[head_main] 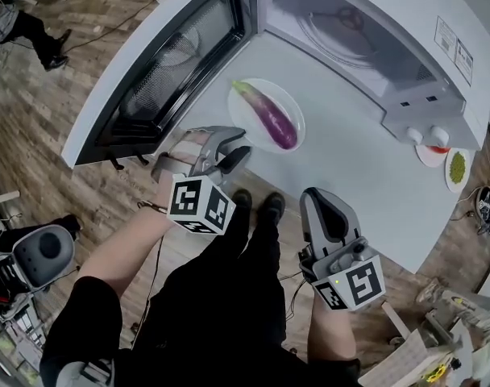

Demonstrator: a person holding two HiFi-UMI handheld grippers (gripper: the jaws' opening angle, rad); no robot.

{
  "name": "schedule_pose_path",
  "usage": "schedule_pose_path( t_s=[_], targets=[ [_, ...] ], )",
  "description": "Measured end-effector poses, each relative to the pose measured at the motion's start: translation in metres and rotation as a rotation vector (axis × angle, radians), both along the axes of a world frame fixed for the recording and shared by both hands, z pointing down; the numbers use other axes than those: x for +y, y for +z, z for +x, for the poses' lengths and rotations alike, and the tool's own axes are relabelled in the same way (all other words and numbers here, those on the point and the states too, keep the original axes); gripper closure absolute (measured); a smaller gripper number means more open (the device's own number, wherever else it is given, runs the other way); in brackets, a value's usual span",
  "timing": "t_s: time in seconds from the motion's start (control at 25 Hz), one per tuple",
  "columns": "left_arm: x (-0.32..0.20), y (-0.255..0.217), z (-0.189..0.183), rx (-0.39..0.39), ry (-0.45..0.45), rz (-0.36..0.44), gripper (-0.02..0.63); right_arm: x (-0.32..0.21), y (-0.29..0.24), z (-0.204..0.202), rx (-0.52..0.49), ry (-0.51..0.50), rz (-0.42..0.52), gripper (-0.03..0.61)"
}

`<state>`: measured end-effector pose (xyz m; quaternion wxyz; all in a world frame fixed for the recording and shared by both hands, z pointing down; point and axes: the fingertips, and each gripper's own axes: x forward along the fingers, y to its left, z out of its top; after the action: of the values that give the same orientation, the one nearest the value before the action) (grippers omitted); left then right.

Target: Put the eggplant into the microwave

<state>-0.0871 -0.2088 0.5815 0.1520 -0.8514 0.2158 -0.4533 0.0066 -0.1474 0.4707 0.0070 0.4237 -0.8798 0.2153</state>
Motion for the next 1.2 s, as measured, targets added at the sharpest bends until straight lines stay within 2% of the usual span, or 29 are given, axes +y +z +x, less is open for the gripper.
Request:
schedule_pose_path(
  t_s=[0.12,0.32,0.56,0.8,1.2],
  targets=[
    [-0.005,0.004,0.004,-0.043,0.027,0.029,0.483,-0.001,0.001,0.003,-0.001,0.007,0.0,0.56],
    [-0.015,0.006,0.008,-0.053,0.053,0.035,0.483,-0.003,0.001,0.008,-0.005,0.026,-0.002,0.56],
    [-0.015,0.007,0.012,-0.119,0.129,0.091,0.483,-0.005,0.002,0.011,-0.001,0.033,-0.002,0.56],
    [-0.017,0.007,0.022,-0.126,0.163,0.118,0.483,-0.004,0.005,0.012,0.003,0.037,-0.011,0.56],
    [-0.024,0.006,0.041,-0.19,0.249,0.199,0.483,-0.002,0.009,0.02,-0.002,0.044,-0.017,0.56]
  ],
)
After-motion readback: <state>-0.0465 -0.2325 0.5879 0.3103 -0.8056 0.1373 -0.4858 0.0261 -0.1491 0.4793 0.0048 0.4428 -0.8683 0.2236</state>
